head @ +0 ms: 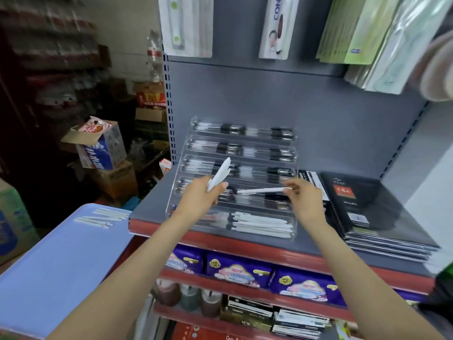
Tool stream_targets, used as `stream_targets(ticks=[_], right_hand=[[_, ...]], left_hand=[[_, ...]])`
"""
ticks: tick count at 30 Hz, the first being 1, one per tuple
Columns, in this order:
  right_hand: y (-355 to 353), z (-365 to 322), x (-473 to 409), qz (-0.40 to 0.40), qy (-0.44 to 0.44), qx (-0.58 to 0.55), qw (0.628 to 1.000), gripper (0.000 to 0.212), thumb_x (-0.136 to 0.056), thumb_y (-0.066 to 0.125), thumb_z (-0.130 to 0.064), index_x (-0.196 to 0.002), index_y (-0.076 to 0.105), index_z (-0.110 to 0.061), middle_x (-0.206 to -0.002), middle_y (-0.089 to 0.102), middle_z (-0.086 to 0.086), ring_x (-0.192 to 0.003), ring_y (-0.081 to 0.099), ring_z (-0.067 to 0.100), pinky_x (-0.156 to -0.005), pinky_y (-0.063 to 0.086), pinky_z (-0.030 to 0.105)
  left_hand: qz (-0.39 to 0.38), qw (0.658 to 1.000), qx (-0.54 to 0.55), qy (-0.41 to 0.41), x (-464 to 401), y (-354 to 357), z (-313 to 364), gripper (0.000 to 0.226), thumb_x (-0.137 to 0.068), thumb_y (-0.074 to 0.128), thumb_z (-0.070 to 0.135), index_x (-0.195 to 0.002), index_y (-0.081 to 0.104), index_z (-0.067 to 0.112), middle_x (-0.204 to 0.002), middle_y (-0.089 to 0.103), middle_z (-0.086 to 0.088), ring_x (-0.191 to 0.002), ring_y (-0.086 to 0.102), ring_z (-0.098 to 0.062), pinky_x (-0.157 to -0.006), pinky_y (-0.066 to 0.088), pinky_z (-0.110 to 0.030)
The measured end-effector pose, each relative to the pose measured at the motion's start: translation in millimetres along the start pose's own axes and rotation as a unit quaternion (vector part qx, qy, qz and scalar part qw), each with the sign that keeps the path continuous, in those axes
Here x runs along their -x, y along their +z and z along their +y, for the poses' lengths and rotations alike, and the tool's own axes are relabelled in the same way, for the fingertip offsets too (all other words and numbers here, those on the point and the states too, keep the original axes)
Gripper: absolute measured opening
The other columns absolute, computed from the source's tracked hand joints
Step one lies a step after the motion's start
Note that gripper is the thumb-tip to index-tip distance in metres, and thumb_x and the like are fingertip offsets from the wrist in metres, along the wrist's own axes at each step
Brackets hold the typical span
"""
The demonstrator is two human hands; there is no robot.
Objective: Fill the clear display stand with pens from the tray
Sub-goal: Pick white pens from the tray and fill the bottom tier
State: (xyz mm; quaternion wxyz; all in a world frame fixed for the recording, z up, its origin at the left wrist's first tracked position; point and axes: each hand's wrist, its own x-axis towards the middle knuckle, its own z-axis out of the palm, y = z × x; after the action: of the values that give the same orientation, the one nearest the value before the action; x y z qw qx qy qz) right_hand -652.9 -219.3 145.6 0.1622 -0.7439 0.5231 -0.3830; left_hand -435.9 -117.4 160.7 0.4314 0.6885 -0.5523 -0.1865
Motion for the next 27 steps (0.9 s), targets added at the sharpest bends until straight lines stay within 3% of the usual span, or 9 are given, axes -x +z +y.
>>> stream_targets(ticks=[4,6,9,12,14,17,20,23,27], right_hand=[[-4,11,-9,-0.025,-0.071,0.129,0.989,0.015,-0.088,0.060,-0.006,-0.100,0.069,-0.006,-0.102,0.068,0.013,-0.093,0.062,0.027,-0.084,0.049,0.034],[-3,13,-11,-0.029,-0.105,0.201,0.973,0.016,-0.089,0.059,-0.009,-0.101,0.070,-0.008,-0.098,0.068,0.010,-0.098,0.056,0.026,-0.079,0.048,0.033],[0,16,-14,-0.044,-0.124,0.286,0.949,0.016,-0.087,0.058,-0.005,-0.095,0.072,-0.010,-0.095,0.068,0.007,-0.097,0.053,0.022,-0.073,0.046,0.028],[1,23,-15,-0.066,-0.125,0.320,0.937,0.021,-0.083,0.060,0.002,-0.096,0.072,-0.010,-0.100,0.067,0.006,-0.099,0.054,0.021,-0.077,0.049,0.029],[-3,23,-13,-0.061,-0.118,0.264,0.955,0.021,-0.088,0.058,-0.003,-0.103,0.071,-0.011,-0.105,0.066,0.006,-0.101,0.053,0.022,-0.080,0.047,0.029],[-15,5,-3,-0.067,-0.065,0.023,0.995,0.025,-0.089,0.061,-0.016,-0.114,0.066,-0.016,-0.103,0.064,-0.002,-0.091,0.055,0.013,-0.074,0.044,0.018],[-23,-18,6,-0.182,0.017,-0.238,0.954,0.027,-0.089,0.062,-0.017,-0.115,0.062,-0.018,-0.093,0.069,-0.002,-0.074,0.064,0.005,-0.059,0.047,0.012],[-24,-24,5,-0.208,0.007,-0.274,0.939,0.012,-0.086,0.063,-0.006,-0.097,0.068,-0.003,-0.080,0.069,0.010,-0.064,0.064,0.004,-0.063,0.051,0.014],[-27,-17,-2,-0.158,0.013,-0.305,0.939,0.014,-0.082,0.065,0.001,-0.081,0.070,-0.011,-0.079,0.069,0.013,-0.069,0.066,0.012,-0.070,0.054,0.017]], left_hand=[[-0.011,1.000,0.004,0.005,-1,12,7,0.035,-0.092,0.054,0.034,-0.063,0.043,0.019,-0.051,0.048,0.004,-0.044,0.042,-0.011,-0.046,0.035,-0.022],[-0.018,1.000,0.010,0.001,-2,19,10,0.033,-0.092,0.053,0.036,-0.068,0.046,0.015,-0.053,0.046,0.002,-0.047,0.041,-0.014,-0.050,0.035,-0.028],[-0.046,0.998,0.045,-0.022,-3,28,14,0.019,-0.095,0.046,0.031,-0.095,0.046,0.012,-0.064,0.046,0.000,-0.052,0.039,-0.017,-0.054,0.034,-0.034],[-0.076,0.996,0.046,-0.017,-4,32,18,0.012,-0.097,0.041,0.024,-0.088,0.039,0.017,-0.069,0.047,-0.002,-0.050,0.036,-0.015,-0.051,0.032,-0.032],[-0.099,0.994,0.039,-0.007,-4,34,21,0.013,-0.098,0.042,0.022,-0.093,0.042,0.011,-0.069,0.052,0.000,-0.045,0.037,-0.010,-0.045,0.032,-0.024],[-0.125,0.989,0.074,-0.006,-2,35,25,0.021,-0.097,0.046,0.022,-0.108,0.046,0.004,-0.072,0.060,0.001,-0.039,0.040,-0.005,-0.039,0.032,-0.016],[-0.158,0.982,0.102,0.007,-1,39,31,0.021,-0.095,0.051,0.026,-0.109,0.052,0.010,-0.074,0.064,0.002,-0.044,0.045,-0.011,-0.041,0.035,-0.020],[-0.171,0.980,0.099,0.027,-4,42,32,0.012,-0.094,0.053,0.030,-0.101,0.056,0.021,-0.075,0.067,0.002,-0.043,0.048,-0.010,-0.042,0.038,-0.022],[-0.109,0.991,0.079,0.016,-11,35,30,0.013,-0.094,0.052,0.029,-0.094,0.055,0.016,-0.076,0.071,-0.006,-0.047,0.054,-0.018,-0.042,0.045,-0.026]])
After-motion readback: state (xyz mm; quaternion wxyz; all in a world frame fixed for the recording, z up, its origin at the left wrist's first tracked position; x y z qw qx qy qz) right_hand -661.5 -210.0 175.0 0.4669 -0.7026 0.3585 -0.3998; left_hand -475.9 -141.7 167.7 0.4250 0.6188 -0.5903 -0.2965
